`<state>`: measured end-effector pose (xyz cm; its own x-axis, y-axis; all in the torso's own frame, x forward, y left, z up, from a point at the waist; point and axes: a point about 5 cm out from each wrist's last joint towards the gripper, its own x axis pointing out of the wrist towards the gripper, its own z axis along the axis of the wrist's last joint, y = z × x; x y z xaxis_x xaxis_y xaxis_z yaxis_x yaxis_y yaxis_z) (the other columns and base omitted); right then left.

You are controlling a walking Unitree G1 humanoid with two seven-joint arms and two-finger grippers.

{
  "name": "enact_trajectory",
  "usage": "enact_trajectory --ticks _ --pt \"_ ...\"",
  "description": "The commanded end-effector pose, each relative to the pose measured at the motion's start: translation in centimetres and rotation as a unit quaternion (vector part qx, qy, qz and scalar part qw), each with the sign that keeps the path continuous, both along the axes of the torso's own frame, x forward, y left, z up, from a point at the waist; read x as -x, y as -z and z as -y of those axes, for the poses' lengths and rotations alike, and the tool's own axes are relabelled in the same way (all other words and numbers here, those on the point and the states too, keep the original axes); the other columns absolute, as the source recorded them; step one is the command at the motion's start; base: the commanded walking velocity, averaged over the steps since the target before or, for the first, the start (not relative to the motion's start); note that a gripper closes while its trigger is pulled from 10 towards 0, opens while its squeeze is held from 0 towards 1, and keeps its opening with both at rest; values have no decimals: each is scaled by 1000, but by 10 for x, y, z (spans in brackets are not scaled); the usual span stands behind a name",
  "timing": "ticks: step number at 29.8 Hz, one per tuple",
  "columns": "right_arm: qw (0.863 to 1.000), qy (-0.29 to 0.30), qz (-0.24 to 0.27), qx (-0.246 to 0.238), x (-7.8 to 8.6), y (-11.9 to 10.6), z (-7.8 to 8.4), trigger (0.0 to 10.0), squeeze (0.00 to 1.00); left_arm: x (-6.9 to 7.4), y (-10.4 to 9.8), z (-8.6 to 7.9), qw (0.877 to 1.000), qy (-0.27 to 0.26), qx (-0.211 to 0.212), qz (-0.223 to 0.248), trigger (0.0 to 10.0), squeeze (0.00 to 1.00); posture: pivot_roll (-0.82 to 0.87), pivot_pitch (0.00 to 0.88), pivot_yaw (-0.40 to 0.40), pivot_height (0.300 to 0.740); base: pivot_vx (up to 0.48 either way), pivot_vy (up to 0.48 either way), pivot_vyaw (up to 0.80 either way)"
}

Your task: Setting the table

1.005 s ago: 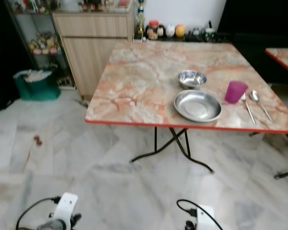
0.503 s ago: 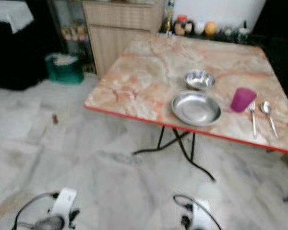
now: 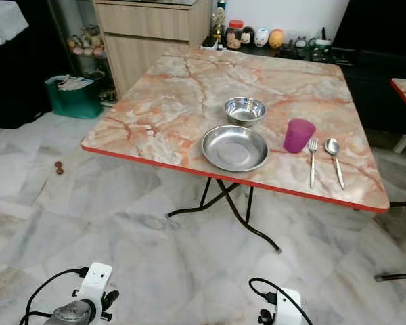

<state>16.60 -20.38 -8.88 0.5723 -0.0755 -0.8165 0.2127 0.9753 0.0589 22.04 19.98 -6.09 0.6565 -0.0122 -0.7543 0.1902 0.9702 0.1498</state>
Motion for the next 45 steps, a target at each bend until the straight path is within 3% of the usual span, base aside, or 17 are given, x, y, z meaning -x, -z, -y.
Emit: enact_trajectory --ticks 1,4,12,15,19,21,26,29,35,36,45 --pt "1000 3 -8 8 3 1 4 10000 0 -3 -2 0 1000 -5 2 10 10000 0 116 0 -28 740 0 0 -656" --pt "1000 6 -6 8 3 1 4 10000 0 -6 -5 1 1000 2 9 23 10000 0 116 0 -28 740 0 0 -400" --pt "1000 8 -5 13 4 1 6 10000 0 -27 -28 -8 992 -4 1 128 10000 0 120 0 -29 740 0 0 0" --pt "1000 5 -6 15 4 1 7 10000 0 -39 -51 -10 976 17 14 218 10000 0 124 0 -30 740 0 0 0" --pt "1000 5 -6 17 4 0 8 10000 0 -41 -68 -13 962 12 17 274 10000 0 137 0 -36 740 0 0 0" --pt "1000 3 -7 18 4 0 9 10000 0 -38 -100 -15 937 -4 17 349 10000 0 143 0 -44 740 0 0 0" --pt "1000 3 -6 18 4 0 10 10000 0 -42 -124 -10 919 -8 22 393 10000 0 157 0 -54 740 0 0 0" --pt "1000 2 -7 21 3 -1 10 10000 0 -58 -148 5 901 6 45 432 10000 0 159 0 -57 740 0 0 0" --pt "1000 13 -9 17 2 0 9 10000 0 -75 -166 33 897 47 105 426 10000 0 140 0 -45 740 0 0 -217" --pt "1000 14 -10 20 2 0 9 10000 0 -78 -173 38 892 52 123 432 10000 0 138 0 -42 740 0 0 -606" --pt "999 13 -12 26 2 0 9 10000 0 -81 -185 43 885 64 139 439 10000 0 136 0 -39 740 141 0 -606"
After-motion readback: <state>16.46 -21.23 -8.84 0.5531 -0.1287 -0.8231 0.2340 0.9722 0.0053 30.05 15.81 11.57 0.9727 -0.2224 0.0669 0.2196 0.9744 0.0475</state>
